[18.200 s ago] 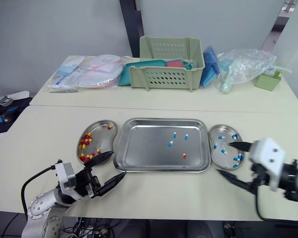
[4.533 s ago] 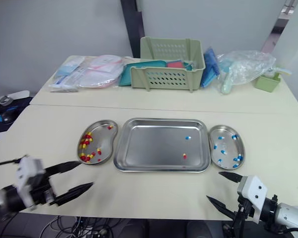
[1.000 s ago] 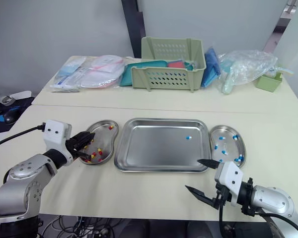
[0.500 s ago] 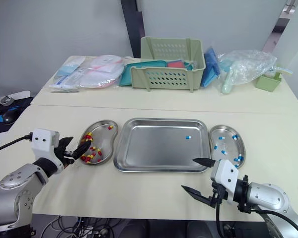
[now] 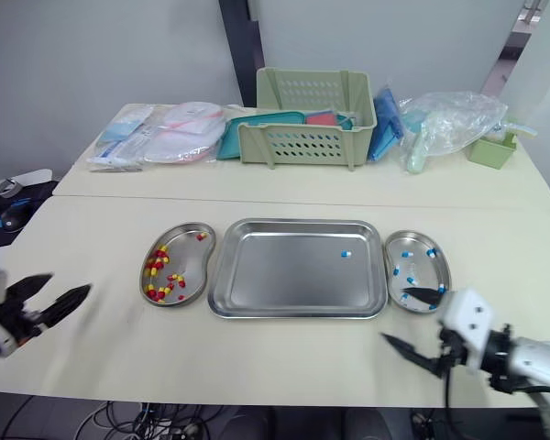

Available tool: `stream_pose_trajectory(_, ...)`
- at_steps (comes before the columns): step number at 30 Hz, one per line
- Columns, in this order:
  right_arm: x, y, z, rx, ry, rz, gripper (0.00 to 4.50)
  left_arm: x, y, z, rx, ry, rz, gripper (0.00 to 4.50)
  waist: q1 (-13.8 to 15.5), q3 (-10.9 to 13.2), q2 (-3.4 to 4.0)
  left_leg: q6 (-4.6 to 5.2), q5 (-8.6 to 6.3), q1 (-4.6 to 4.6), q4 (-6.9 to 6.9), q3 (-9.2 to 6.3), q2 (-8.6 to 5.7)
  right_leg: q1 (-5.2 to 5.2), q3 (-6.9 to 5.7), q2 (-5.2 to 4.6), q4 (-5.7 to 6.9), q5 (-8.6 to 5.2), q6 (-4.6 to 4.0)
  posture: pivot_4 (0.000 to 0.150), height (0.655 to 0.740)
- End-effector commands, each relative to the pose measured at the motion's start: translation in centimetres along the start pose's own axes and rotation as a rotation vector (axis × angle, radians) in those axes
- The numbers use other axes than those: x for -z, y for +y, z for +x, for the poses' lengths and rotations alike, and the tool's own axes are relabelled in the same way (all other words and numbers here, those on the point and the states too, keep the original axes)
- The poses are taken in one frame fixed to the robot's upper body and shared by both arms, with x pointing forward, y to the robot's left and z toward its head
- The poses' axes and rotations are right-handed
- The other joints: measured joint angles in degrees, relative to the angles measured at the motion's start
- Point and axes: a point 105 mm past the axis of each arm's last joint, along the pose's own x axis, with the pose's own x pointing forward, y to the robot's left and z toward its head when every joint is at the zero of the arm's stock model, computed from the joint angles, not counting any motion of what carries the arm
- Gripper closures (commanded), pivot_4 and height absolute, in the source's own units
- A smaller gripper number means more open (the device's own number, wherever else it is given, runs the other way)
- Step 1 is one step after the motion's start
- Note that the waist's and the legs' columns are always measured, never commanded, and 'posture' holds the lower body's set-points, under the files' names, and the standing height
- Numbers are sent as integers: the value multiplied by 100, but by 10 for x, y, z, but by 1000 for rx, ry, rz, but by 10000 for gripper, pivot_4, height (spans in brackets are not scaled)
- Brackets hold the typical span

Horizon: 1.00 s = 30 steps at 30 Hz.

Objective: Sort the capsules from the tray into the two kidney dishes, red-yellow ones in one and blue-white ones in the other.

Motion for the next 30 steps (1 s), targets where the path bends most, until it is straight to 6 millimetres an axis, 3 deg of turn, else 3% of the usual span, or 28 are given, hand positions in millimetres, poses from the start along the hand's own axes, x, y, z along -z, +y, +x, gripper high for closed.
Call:
stream_pose_trajectory(1,1,-23,-30,52,41,-31,0,19,18,-23,-34,59,28,304,1,2,-3,0,0,0,0,3,0,0,1,-1,0,0,0,1500,7400)
stream_pose_trajectory(6,23,-60,-74,132,183,-9,0,49,21,-40,-14,130,9,304,5,8,-17,0,-1,0,-1,8,2,1,3,-3,0,0,-1,1500,7400)
stream_pose_trajectory(9,34,-72,-89,139,256,15,0,53,22,-42,-13,132,15,304,9,11,-22,1,-1,0,-3,11,2,1,3,-5,-3,0,-1,1500,7400)
stream_pose_trajectory(13,36,-82,-92,163,273,17,0,54,21,-43,-1,131,41,304,-4,12,-20,1,-1,0,-8,11,4,0,2,-2,-2,-2,-3,1500,7400)
stream_pose_trajectory(20,38,-83,-88,145,291,5,0,57,12,-50,36,140,48,304,-11,13,-19,1,-1,0,-8,16,5,-2,8,-3,-2,-2,-3,1500,7400)
stream_pose_trajectory(26,39,-89,-90,165,294,2,0,57,-43,-52,288,132,56,304,-8,15,-19,0,-2,-1,-8,22,5,-1,12,-4,-4,-2,-3,1500,7400)
stream_pose_trajectory(30,43,-86,-92,162,307,10,0,35,-90,-42,471,-49,121,304,20,17,-15,0,-2,-1,-6,21,4,0,11,-4,-3,-1,-2,1500,7400)
